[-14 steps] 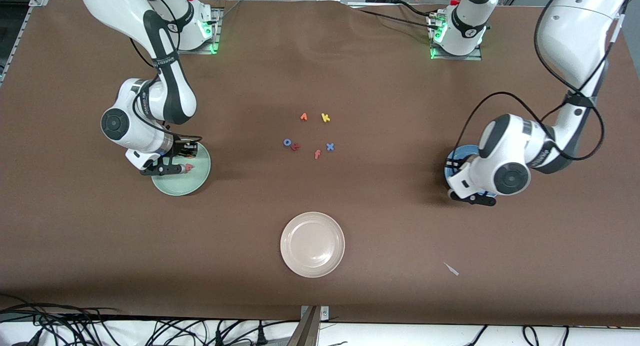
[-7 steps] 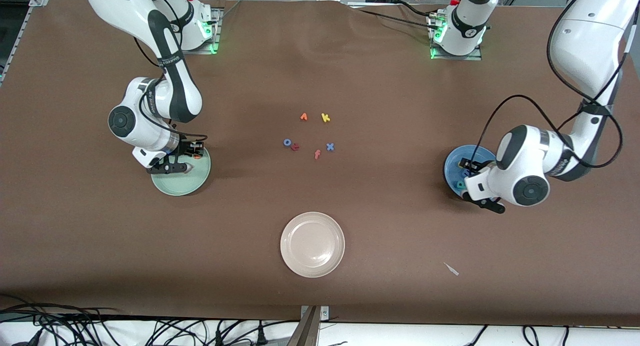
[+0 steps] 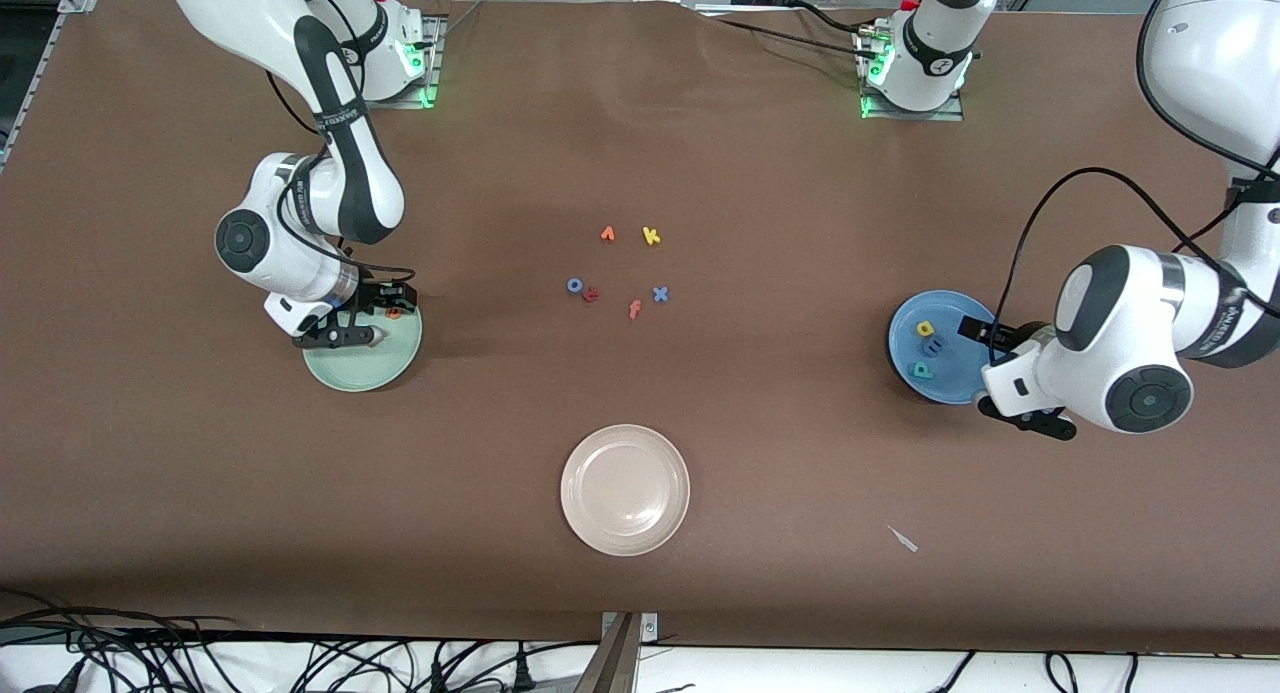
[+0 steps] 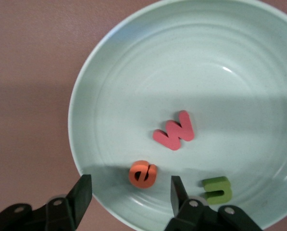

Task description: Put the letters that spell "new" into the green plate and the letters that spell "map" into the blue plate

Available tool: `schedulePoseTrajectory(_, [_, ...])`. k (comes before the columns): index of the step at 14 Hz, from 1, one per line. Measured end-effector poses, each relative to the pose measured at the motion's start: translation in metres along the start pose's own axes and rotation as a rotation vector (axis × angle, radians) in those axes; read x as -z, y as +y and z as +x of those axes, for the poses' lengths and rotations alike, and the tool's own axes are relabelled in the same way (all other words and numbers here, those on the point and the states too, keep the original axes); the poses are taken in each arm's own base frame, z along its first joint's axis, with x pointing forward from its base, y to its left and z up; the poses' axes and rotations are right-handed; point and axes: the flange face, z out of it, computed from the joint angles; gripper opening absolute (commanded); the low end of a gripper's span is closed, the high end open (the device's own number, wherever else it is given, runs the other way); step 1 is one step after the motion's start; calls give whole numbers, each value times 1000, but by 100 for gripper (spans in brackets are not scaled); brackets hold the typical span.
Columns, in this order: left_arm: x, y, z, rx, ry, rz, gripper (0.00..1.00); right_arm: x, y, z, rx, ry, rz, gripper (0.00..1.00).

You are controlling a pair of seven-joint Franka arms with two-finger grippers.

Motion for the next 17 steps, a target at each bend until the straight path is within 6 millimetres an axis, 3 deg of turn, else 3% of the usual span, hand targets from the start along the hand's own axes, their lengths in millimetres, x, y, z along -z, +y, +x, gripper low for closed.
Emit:
schedulePoseTrajectory(1, [7, -2, -3, 8, -2, -1, 100, 5, -2, 1, 2, 9, 5, 81])
schedulePoseTrajectory(3, [21, -8, -10, 24, 13, 4, 100, 18, -6, 4, 8, 25, 22, 100])
schedulePoseTrajectory(6, [58, -26, -43, 107, 111, -45, 100, 43, -6, 12, 7, 14, 53, 100])
schedulePoseTrajectory(9, [92, -49, -96, 216, 259, -83, 100, 77, 6, 28, 0, 9, 66, 100])
schedulePoseTrajectory(11, [116, -38, -131, 231, 336, -46, 100, 105, 12, 39, 23, 5, 32, 100])
schedulePoseTrajectory(14, [168, -2, -185, 210, 453, 4, 100, 153, 5, 54, 29, 1, -38, 100])
schedulePoseTrajectory(17, [195, 19, -223, 194, 498, 19, 100, 217, 3, 62, 43, -2, -78, 100])
